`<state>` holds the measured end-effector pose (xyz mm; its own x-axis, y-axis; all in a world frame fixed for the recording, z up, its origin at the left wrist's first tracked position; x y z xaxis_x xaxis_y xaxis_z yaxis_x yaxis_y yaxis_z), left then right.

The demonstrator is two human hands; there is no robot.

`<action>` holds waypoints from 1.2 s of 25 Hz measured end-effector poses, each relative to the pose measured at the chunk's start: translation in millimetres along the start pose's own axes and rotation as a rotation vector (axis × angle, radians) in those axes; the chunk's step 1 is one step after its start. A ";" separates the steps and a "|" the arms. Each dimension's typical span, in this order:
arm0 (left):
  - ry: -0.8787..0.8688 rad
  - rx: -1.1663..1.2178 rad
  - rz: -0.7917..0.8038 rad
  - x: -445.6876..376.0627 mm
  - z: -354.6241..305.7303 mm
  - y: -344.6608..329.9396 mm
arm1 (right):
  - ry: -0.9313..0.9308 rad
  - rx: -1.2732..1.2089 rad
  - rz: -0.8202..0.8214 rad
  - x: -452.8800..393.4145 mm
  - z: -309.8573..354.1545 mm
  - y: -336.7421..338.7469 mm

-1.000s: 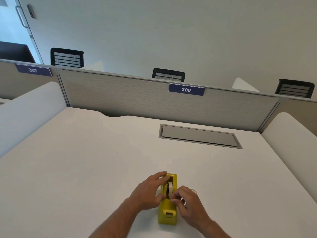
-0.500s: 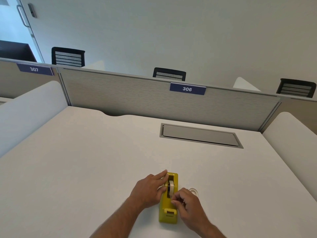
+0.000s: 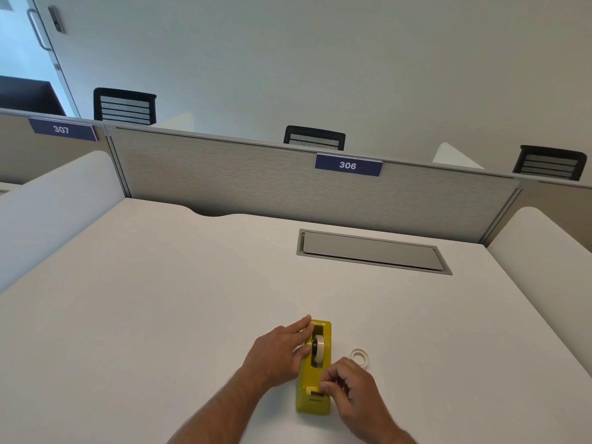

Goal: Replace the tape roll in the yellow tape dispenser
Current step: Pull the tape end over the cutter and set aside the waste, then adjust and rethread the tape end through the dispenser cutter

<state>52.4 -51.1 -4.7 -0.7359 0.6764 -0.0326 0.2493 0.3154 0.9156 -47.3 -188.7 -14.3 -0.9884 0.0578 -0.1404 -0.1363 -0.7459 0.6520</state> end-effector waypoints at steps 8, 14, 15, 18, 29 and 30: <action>0.013 0.008 0.002 0.2 -0.3 -0.7 | 0.018 -0.007 -0.022 9.2 2.4 3.4; 0.020 0.014 0.012 -1.1 1.1 -2.7 | 0.053 0.025 -0.009 16.6 7.7 -4.5; 0.019 0.013 0.011 -1.0 1.1 -2.7 | 0.064 0.039 -0.011 17.3 7.0 -4.7; 0.018 0.015 0.010 0.0 0.7 -3.2 | 0.140 0.125 -0.024 20.4 7.7 -2.7; 0.011 0.028 -0.003 0.2 -0.5 -3.2 | 0.431 0.329 -0.102 24.7 26.9 1.2; 0.014 0.029 -0.004 0.2 -0.1 -3.8 | 0.457 0.354 -0.104 26.0 27.6 0.7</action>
<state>51.2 -52.2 -8.1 -0.7453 0.6660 -0.0307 0.2643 0.3375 0.9035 -74.9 -169.4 3.0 -0.8504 -0.2316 -0.4725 -0.3227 -0.4798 0.8159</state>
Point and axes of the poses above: each hand's wrist, its own x-axis away from the middle knuckle, its own y-axis out of the back of the hand, z = x × y, the point moved 6 cm from there along -x, towards the middle knuckle, and after that the axes turned 3 degrees about -y, right-handed, at the moved point
